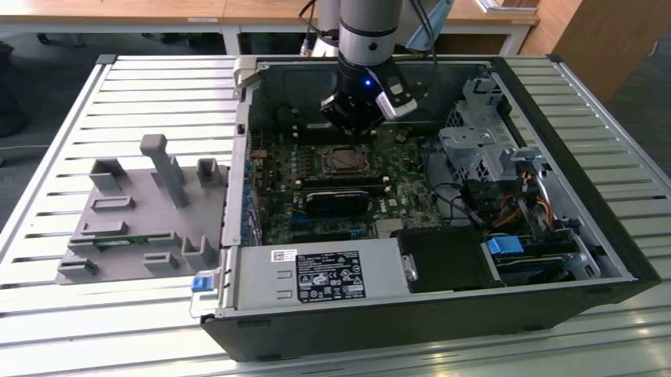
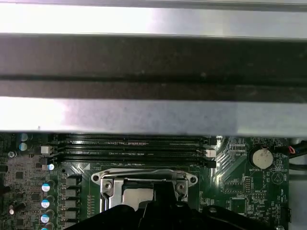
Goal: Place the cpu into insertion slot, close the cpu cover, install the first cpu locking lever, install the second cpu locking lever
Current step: 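Install the second cpu locking lever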
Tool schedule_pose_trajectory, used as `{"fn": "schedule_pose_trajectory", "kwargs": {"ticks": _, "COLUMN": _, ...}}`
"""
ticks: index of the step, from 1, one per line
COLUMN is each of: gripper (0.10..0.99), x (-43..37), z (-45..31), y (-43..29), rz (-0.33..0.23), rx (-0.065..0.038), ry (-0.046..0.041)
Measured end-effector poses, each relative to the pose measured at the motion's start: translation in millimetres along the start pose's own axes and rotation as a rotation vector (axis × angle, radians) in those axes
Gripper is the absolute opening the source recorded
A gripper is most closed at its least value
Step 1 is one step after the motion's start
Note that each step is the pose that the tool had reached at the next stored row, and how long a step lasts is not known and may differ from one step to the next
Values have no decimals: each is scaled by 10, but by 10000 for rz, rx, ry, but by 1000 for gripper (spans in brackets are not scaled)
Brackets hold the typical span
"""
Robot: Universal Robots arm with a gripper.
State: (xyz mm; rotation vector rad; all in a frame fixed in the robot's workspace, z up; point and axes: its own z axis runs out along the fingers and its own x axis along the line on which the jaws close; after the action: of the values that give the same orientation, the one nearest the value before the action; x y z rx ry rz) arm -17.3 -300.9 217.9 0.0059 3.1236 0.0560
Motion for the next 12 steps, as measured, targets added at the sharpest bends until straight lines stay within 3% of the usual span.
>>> {"fn": "schedule_pose_trajectory", "kwargs": {"ticks": 9, "gripper": 106, "x": -1, "z": -6, "y": -89, "rz": 0, "rx": -3, "ry": 18}}
{"fn": "schedule_pose_trajectory", "kwargs": {"ticks": 12, "gripper": 106, "x": -1, "z": -53, "y": -90, "rz": 2, "rx": -23, "ry": 22}}
